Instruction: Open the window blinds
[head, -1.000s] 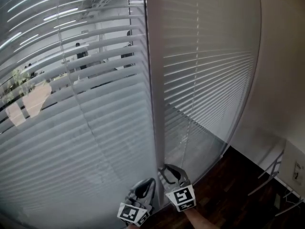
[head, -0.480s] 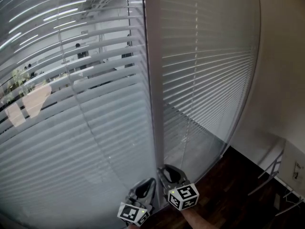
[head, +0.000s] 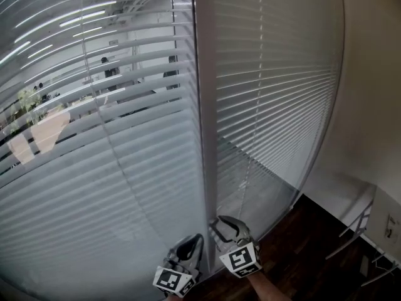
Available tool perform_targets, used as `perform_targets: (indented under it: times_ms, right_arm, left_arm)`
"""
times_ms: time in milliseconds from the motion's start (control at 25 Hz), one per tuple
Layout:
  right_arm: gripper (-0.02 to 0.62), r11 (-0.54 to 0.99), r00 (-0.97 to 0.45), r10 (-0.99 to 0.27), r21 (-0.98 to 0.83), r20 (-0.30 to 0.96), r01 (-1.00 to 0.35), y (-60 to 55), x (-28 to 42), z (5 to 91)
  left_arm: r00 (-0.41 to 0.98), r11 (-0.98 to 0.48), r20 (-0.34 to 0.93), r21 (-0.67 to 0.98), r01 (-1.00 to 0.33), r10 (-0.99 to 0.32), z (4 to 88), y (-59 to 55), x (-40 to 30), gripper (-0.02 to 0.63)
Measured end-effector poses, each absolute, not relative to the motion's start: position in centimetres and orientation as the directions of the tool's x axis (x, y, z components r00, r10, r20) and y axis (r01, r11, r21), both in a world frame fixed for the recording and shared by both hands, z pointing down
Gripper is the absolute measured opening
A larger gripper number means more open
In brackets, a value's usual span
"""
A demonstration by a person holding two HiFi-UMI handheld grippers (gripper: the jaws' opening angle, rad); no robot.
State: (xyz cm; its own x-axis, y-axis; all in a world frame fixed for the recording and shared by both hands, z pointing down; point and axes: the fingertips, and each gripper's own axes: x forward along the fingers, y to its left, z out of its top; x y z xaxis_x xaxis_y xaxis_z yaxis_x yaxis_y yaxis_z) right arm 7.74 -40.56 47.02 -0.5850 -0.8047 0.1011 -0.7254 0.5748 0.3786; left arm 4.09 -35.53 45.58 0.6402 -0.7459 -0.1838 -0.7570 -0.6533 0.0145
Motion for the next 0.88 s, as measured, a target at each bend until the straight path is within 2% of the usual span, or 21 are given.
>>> perform_targets:
  times_ms: [200, 440, 680, 880]
  right_arm:
    - [0.147, 0.438, -0.513, -0.846, 0.732, 0.141, -0.522, -40.3, 7.0, 47.1]
    - [0.129, 0.294, -0.468, -0.876, 0.901, 0.12, -0.318, -40.2, 6.5, 47.5]
    - [0.124, 0.29, -0.486, -0.869, 0.893, 0.095, -0.344, -40.2, 6.5, 47.5]
    - [0.124, 0.339, -0.508, -0.857, 0.839, 0.089, -0.425, -40.3, 6.6, 47.5]
  left_arm:
    - [0.641, -0.653, -0.18, 0.012, -0.757, -0.746, 45.7, -35.5, 4.3, -0.008]
    - [0.643, -0.654, -0.175, 0.013, -0.756, -0.746, 46.0, -35.6, 4.5, -0.008]
    - [0.64, -0.652, -0.172, 0.016, -0.758, -0.749, 46.1, -35.8, 4.7, -0.008]
    - [0.645, -0.657, -0.171, 0.02, -0.754, -0.745, 46.2, -35.9, 5.1, -0.008]
